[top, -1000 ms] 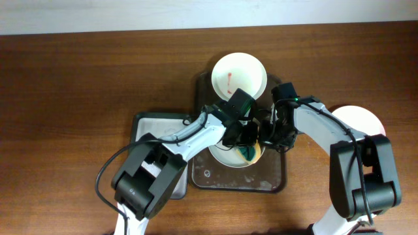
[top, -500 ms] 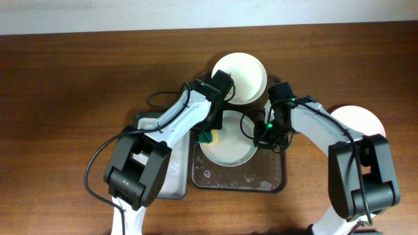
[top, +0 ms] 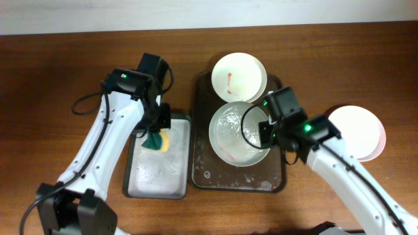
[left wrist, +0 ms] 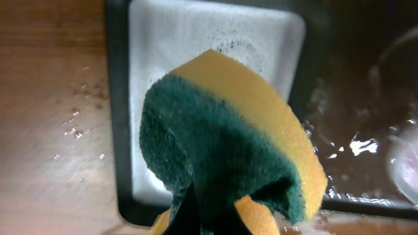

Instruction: Clean dirty plates on tray and stack at the side

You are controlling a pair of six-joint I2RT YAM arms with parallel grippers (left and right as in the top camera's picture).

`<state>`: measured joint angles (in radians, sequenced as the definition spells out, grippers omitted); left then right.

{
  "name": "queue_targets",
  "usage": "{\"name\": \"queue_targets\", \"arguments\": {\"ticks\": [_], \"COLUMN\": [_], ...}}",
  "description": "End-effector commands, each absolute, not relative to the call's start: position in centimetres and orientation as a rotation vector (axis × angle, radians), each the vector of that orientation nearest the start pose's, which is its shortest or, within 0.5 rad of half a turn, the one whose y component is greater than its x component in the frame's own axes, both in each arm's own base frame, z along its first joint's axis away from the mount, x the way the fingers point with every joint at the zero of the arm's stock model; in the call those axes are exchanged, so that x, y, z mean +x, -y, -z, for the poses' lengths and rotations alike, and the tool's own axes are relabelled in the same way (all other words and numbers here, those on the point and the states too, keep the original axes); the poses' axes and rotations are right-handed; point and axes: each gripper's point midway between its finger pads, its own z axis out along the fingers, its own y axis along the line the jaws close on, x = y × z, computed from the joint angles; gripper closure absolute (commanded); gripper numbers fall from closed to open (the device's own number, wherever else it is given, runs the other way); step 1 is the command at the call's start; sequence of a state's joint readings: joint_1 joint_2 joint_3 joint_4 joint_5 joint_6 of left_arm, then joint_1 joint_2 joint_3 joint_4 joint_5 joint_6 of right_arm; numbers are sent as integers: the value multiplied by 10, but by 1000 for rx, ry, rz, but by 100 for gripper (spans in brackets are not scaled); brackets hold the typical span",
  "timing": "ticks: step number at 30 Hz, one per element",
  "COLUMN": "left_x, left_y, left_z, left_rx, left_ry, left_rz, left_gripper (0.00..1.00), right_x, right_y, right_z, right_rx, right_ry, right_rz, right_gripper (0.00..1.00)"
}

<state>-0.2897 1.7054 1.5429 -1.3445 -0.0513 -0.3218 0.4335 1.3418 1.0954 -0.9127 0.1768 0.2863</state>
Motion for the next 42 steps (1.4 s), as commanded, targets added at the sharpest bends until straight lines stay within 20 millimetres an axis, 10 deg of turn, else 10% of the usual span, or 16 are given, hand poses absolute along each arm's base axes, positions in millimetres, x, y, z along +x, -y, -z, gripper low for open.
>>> {"name": "queue_targets", "arguments": {"ticks": [1, 7, 13, 23, 42], "left_x": [304, 311, 306, 306, 306], "left_y": [90, 88, 85, 86, 86], "left_z": [-102, -104, -164, -172, -172], "left_rx": [-18, -30, -16, -14, -14], "left_ry": [-3121, -3050, -2855, -2822, -2822], "left_rz": [158, 173, 220, 229, 229], "left_gripper": [100, 75, 0, 0, 0], "right_x": [294, 285, 272, 266, 265], "right_y": [-90, -106, -108, -123, -122], "right_z": [-180, -211, -231, -293, -293], "right_rx": [-222, -359, -370, -360, -372], "right_ry": [-2477, -2246, -2141, -1955, -1953], "right_rz": [402, 661, 763, 791, 807], "right_gripper": [96, 96, 96, 96, 96]}}
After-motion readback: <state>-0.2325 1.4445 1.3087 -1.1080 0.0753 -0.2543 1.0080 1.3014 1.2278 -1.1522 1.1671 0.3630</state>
